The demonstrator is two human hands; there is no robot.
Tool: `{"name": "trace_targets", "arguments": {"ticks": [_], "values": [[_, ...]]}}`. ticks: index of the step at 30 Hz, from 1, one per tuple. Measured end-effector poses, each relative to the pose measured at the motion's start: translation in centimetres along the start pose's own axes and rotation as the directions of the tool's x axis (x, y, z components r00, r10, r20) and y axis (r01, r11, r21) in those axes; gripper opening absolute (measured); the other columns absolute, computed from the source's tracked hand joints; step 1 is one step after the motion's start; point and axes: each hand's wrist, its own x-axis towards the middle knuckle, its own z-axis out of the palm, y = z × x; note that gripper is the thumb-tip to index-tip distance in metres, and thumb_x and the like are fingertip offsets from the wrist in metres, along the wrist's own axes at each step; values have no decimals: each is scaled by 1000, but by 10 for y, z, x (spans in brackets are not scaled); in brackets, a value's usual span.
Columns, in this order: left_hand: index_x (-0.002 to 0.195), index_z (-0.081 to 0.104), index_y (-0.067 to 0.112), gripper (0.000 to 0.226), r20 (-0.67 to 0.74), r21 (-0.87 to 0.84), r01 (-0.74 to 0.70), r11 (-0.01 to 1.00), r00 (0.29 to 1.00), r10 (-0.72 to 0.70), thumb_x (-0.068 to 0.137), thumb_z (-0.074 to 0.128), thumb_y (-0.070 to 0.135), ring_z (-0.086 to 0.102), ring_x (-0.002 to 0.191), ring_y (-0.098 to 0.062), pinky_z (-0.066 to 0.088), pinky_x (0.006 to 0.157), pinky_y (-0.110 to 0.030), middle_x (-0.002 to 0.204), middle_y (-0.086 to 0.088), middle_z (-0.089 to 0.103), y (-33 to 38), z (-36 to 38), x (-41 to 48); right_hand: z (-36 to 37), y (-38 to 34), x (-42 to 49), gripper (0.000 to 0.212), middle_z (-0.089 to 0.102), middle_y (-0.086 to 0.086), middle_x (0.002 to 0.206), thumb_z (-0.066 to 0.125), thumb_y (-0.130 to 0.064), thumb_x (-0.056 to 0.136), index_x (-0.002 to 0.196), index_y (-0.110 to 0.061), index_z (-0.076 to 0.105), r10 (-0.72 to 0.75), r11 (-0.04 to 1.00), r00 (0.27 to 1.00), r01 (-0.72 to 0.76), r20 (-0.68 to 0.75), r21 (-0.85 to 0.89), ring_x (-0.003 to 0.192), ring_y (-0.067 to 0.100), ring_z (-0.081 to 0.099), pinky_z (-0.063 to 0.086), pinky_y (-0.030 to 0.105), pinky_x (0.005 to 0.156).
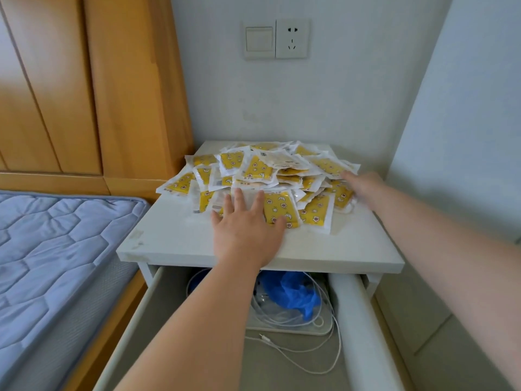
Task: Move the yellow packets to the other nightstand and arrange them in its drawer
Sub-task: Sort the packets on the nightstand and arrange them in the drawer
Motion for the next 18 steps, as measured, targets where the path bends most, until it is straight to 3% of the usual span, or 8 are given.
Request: {"name": "trace_targets", "arguments": {"ticks": [3, 6, 8, 12, 16, 18], "values": [[152, 4, 36, 72, -9, -9, 1, 1000, 1000, -1, 91, 23, 68, -5, 148, -26, 3, 119, -51, 162, -6, -6, -1, 1, -1, 0, -2, 13, 69, 56, 15, 125, 55, -55, 88, 134, -4, 48, 27, 999, 996, -30, 80, 37, 113, 31, 55, 44, 37, 92], [152, 4, 37, 72, -14, -14, 0, 1000, 1000, -1, 90, 23, 69, -5, 148, -26, 4, 119, -51, 162, -5, -5, 0, 1, 0, -4, -7, 20, 76, 51, 18, 133, 50, -59, 89, 140, -3, 40, 24, 998, 996, -19, 87, -58, 125, 34, 47, 38, 38, 100], [152, 4, 37, 72, -18, -15, 2, 1000, 1000, -3, 90, 23, 69, -5, 148, -26, 4, 119, -51, 162, -5, -5, 0, 1, 0, -3, -11, 20, 72, 58, 15, 124, 58, -56, 85, 133, -3, 48, -29, 986, 996, 43, 88, -162, 116, 31, 55, 43, 35, 95], [152, 4, 37, 72, -24, -16, -1, 1000, 1000, 0, 90, 23, 69, -4, 148, -26, 4, 119, -50, 162, -5, -4, 1, 0, 0, 5, -19, 23, 55, 65, 11, 106, 75, -44, 75, 112, -6, 59, -98, 951, 990, 124, 105, -285, 86, 27, 63, 47, 29, 68], [152, 3, 38, 72, -19, -13, 4, 1000, 1000, -5, 90, 23, 69, -4, 148, -25, 5, 119, -50, 162, -4, -4, -1, 1, 0, 7, -29, 23, 49, 68, 12, 100, 83, -29, 65, 104, -5, 64, -117, 948, 988, 143, 105, -286, 90, 28, 66, 54, 35, 81], [152, 4, 38, 72, -24, -14, 2, 1000, 1000, -3, 90, 24, 69, -3, 148, -25, 5, 119, -50, 162, -4, -3, 0, 1, 0, 5, -36, 19, 39, 68, 11, 94, 81, -19, 63, 95, -5, 64, -175, 939, 981, 192, 85, -286, 86, 27, 66, 54, 32, 74]]}}
